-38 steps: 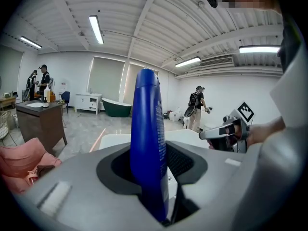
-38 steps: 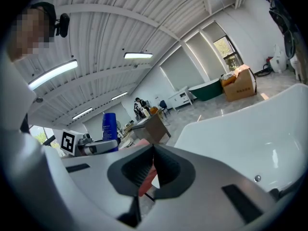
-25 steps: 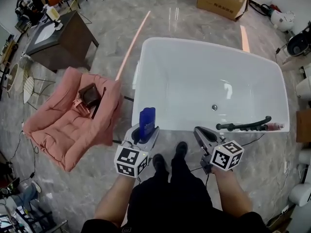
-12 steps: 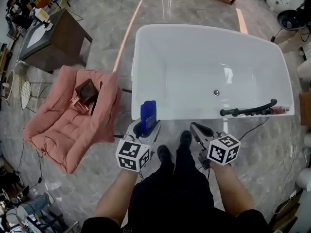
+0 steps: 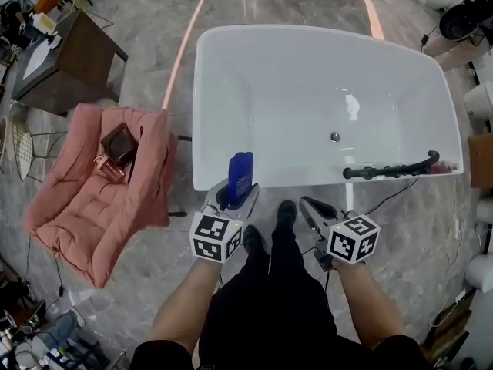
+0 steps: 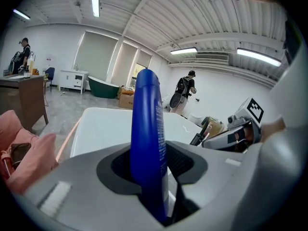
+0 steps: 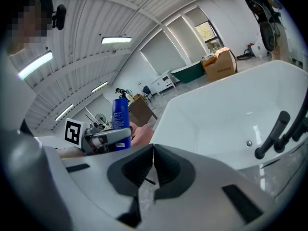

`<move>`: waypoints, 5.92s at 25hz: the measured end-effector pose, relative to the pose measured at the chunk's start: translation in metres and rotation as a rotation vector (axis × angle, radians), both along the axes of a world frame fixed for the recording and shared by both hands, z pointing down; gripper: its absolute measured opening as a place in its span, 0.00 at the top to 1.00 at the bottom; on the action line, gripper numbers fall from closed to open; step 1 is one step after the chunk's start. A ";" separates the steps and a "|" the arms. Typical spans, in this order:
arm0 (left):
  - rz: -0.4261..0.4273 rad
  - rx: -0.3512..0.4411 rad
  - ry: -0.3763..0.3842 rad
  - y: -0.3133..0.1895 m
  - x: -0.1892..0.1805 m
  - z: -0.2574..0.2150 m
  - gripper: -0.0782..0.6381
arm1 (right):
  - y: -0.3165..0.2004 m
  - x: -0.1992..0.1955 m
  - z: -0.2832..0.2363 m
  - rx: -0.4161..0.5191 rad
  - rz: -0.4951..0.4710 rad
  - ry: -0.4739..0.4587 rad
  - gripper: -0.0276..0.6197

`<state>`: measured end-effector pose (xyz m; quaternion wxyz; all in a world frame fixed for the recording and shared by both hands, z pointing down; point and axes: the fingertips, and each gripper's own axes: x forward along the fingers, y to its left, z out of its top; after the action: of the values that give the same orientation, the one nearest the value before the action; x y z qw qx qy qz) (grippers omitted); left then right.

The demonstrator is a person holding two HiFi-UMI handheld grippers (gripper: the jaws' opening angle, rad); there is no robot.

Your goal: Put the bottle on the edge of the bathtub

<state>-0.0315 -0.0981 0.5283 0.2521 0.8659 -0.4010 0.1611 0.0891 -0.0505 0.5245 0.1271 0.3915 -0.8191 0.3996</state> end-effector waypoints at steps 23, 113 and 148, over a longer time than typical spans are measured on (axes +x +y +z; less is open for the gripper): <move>-0.009 -0.058 0.008 -0.072 0.040 0.142 0.65 | -0.042 0.013 0.100 -0.117 -0.041 0.029 0.94; 0.427 0.025 0.183 0.001 0.034 0.066 0.58 | -0.075 -0.081 0.008 0.314 -0.368 -0.172 0.71; -0.075 -0.126 0.025 0.011 -0.105 0.151 0.73 | -0.083 -0.085 0.116 0.359 -0.296 0.345 0.71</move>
<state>-0.1368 -0.0873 0.6791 0.3171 0.8345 -0.4190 0.1657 0.0040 -0.1340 0.6402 0.2505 0.3460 -0.8912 0.1529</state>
